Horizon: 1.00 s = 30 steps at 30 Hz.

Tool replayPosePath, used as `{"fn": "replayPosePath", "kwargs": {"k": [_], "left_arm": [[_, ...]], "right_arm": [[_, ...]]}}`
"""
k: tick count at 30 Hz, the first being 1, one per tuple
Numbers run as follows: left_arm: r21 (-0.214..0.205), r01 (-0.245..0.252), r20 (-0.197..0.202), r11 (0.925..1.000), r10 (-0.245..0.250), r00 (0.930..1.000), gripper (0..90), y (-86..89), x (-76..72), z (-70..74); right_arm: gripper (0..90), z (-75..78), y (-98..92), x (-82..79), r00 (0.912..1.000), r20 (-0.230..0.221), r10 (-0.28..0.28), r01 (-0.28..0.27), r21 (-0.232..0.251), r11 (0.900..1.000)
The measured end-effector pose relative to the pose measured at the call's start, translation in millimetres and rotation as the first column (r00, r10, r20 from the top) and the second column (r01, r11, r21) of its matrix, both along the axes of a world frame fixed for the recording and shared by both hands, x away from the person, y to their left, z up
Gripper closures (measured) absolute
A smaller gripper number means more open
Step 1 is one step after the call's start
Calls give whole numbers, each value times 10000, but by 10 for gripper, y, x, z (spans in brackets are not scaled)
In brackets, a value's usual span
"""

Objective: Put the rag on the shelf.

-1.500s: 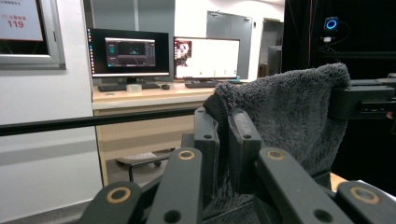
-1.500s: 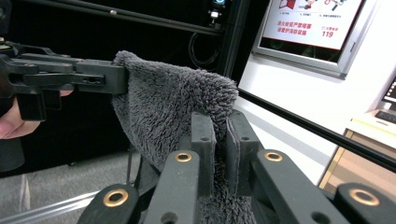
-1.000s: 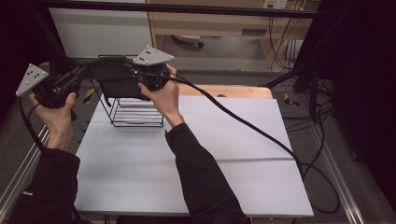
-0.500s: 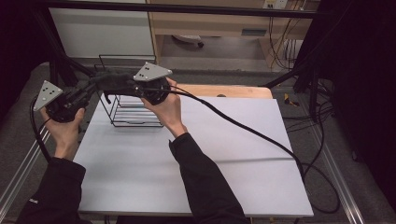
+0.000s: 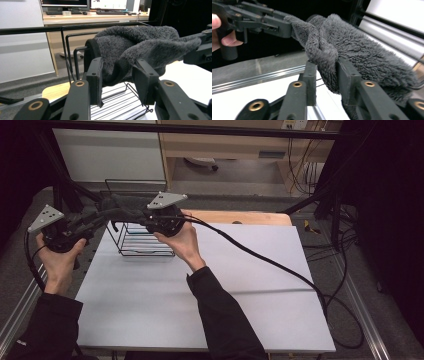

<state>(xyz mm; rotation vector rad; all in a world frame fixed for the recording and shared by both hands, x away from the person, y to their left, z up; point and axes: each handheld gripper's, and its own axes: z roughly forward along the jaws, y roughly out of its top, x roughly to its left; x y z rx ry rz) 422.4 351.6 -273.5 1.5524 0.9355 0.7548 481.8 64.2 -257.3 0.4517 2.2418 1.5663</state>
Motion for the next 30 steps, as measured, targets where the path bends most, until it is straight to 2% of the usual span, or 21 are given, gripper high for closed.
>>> {"fn": "replayPosePath", "kwargs": {"k": [4,6,8,11,13,15,17,20,24,27,30], "left_arm": [[-25,140,-13,9999,-140,9999,599,-10,-28,33],[19,234,-207,9997,-233,9995,600,-25,-21,23],[281,269,-478,9992,-255,9985,609,-50,3,-10],[407,175,-829,9990,-140,9965,609,-89,63,-100],[379,170,-1101,9991,-127,9938,607,-112,108,-167],[430,126,-1315,9990,-69,9913,597,-139,143,-226],[519,153,-1468,9985,-75,9891,574,-171,166,-272],[585,148,-1621,9982,-52,9868,529,-216,176,-311],[653,254,-1730,9975,-138,9848,456,-279,139,-338],[857,365,-1920,9957,-194,9812,390,-324,88,-382],[797,559,-2141,9953,-377,9761,330,-352,40,-454]], "right_arm": [[620,-5,5,-17,9991,-400,126,-129,-78,9999],[605,-24,14,-8,9987,-506,93,-105,-237,9997],[576,-40,21,0,9984,-561,41,-53,-218,9997],[563,-71,29,18,9953,-962,-116,98,-184,9998],[553,-125,22,46,9908,-1252,-513,447,-554,9975],[558,-202,-20,73,9909,-1195,-625,570,-495,9971],[556,-256,-86,91,9892,-1343,-592,597,0,9982],[522,-268,-183,77,9912,-1192,-570,624,420,9972],[425,-198,-309,6,9927,-995,-685,733,451,9963],[328,-140,-449,-54,9899,-1061,-940,995,481,9939],[235,-109,-630,-112,9859,-1115,-1244,1299,442,9905]]}}
